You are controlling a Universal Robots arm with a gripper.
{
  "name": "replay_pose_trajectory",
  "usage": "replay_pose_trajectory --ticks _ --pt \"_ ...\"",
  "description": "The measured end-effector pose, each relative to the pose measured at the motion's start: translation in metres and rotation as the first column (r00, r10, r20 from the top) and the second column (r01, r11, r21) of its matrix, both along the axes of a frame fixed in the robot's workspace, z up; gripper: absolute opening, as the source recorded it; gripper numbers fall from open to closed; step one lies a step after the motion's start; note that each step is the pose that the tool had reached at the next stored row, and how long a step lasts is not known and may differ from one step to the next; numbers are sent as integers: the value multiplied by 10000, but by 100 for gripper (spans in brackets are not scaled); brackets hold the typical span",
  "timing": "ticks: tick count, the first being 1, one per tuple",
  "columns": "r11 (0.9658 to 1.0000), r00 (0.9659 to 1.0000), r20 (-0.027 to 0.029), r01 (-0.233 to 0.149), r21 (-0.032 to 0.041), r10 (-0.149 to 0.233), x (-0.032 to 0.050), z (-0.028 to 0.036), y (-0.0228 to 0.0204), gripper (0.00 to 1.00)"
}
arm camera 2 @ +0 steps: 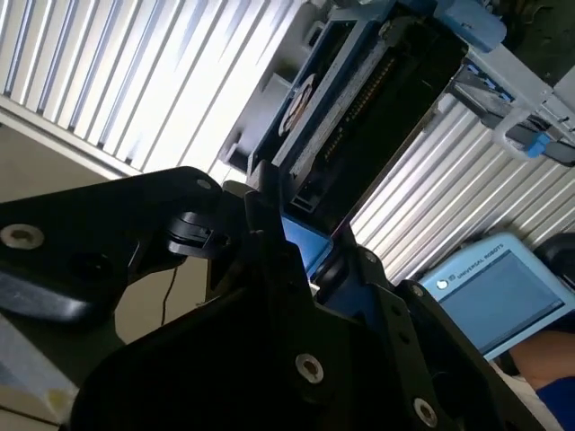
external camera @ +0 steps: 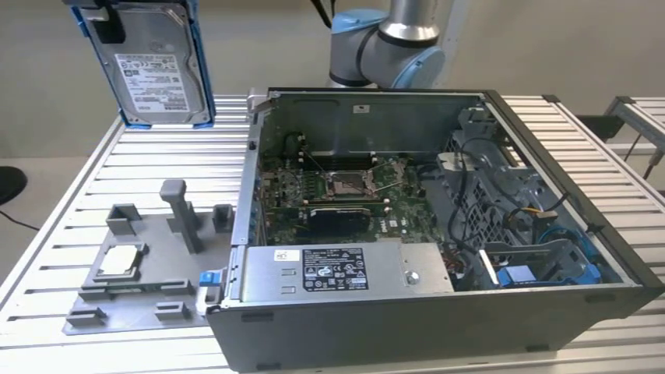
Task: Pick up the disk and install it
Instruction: 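Pick up the disk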
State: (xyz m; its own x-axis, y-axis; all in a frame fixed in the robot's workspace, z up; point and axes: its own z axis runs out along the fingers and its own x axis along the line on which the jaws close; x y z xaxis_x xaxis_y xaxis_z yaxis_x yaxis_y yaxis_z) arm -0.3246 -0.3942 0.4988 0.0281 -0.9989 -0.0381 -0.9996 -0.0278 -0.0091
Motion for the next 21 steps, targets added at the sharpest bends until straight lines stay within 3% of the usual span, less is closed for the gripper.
replay_pose_trajectory --ticks 13,21 --pt "10000 10000 -8 -9 0 9 575 0 0 0" --pt "10000 10000 -8 -11 0 11 761 0 0 0"
